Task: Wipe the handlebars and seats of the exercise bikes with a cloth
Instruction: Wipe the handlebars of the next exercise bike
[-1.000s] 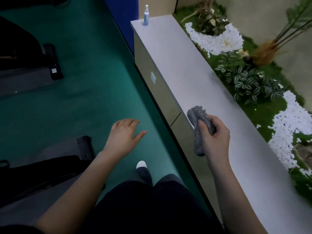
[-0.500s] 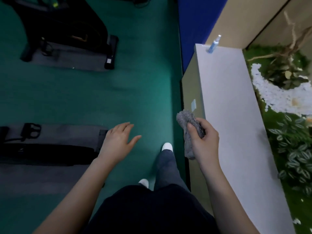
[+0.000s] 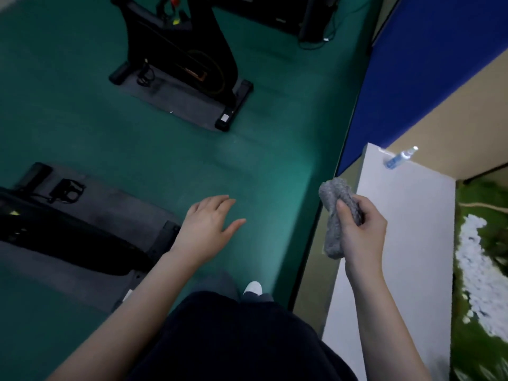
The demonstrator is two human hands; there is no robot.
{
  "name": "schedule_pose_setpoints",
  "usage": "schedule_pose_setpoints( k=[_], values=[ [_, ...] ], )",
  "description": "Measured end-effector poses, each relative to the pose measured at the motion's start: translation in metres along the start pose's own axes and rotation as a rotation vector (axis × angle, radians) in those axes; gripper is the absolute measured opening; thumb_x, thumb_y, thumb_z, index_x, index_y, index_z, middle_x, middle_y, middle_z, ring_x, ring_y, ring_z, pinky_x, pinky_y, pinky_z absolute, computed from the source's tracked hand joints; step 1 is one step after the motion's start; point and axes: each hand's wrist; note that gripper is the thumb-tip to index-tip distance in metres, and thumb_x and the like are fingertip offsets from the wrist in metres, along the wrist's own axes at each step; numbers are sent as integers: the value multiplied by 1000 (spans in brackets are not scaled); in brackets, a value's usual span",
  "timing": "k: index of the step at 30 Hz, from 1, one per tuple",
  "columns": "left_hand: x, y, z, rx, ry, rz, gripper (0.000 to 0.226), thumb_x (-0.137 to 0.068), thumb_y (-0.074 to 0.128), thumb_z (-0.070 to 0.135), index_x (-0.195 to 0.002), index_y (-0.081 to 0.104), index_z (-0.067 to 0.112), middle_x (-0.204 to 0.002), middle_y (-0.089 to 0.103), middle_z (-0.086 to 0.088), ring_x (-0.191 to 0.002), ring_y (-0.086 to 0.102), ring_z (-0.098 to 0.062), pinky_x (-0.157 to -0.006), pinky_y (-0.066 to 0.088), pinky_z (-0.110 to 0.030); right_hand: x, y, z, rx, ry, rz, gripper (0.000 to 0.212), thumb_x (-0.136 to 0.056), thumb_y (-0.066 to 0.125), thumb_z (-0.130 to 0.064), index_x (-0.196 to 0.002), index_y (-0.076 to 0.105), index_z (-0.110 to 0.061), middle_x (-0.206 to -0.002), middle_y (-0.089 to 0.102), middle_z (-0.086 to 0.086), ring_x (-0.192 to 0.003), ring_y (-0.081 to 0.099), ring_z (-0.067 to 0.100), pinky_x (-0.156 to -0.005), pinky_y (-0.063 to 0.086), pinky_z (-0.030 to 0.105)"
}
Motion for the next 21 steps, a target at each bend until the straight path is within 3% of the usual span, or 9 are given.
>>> schedule_pose_setpoints(
  k=[3,7,14,21],
  values=[
    [-19,-5,-6,-10,-89,6,57,-94,45,52,-139,45,18,-145,43,1,-134,38,-18,-109,28,-36,-34,18,-10,-1,-33,-74,13,-90,60,-10,-101,66,-10,-90,66,-1,-81,59,10,-79,47,28],
    [-53,-16,-22,-16,-198,20,57,-93,46,52,-139,45,17,-145,44,1,-134,38,-19,-108,29,-36,-72,57,-29,13,-67,-192,12,-89,61,-9,-100,64,-14,-96,66,2,-88,60,15,-84,48,33],
    [-145,-40,-65,41,-300,79,55,-93,48,49,-137,48,14,-142,47,-2,-132,40,-22,-108,31,-38,-152,143,-67,66,-182,-332,13,-89,62,-10,-101,65,-7,-95,66,4,-87,60,17,-80,47,28],
    [-239,-81,-105,85,-354,124,56,-93,47,50,-137,47,15,-142,48,-1,-131,41,-22,-107,32,-39,-230,225,-116,116,-254,-442,8,-88,62,-9,-94,66,-11,-91,67,7,-85,61,21,-80,50,37]
  ],
)
Point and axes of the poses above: each hand's wrist, its own x-axis away from the middle knuckle, its own y-axis out of the palm, z = x × y
